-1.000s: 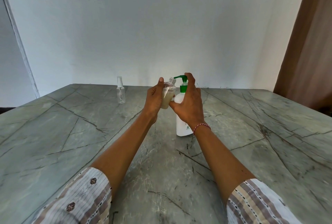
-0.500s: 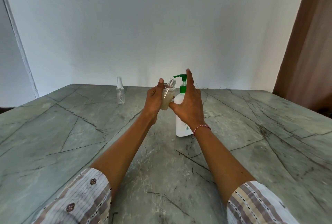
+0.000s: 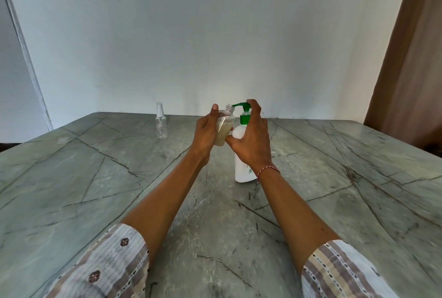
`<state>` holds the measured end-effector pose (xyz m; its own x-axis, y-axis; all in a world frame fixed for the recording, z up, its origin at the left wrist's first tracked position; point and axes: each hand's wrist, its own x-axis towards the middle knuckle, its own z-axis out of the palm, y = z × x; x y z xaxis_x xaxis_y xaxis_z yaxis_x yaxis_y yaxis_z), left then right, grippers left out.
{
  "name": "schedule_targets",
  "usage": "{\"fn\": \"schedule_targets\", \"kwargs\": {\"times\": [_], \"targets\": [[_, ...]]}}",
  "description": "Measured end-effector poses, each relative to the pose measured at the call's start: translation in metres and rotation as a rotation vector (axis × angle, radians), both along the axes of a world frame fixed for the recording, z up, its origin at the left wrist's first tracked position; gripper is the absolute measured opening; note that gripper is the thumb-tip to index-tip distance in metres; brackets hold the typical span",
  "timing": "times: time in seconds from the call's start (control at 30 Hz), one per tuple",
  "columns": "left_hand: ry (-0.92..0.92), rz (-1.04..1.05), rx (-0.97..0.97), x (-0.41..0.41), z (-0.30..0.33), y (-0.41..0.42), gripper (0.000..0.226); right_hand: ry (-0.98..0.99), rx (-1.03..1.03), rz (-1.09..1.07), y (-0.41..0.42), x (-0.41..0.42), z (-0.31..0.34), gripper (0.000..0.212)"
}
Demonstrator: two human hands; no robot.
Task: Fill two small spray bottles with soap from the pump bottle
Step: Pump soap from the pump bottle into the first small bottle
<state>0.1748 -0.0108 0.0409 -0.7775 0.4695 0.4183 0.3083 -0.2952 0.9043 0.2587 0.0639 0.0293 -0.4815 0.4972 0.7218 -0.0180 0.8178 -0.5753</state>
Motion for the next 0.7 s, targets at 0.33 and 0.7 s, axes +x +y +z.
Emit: {"fn": "schedule_targets", "kwargs": {"times": [0.33, 0.7], "targets": [[-0.002, -0.006, -0.001, 0.0036, 0.0008, -0.0016, 0.037, -0.026, 0.009, -0.010, 0.0024, -0.0020, 0.0006, 0.107], [-0.005, -0.007, 0.016, 0.0039, 0.0019, -0.0025, 0.038, -0.028, 0.015, -0.005, 0.0033, -0.0038, 0.0004, 0.101]]}}
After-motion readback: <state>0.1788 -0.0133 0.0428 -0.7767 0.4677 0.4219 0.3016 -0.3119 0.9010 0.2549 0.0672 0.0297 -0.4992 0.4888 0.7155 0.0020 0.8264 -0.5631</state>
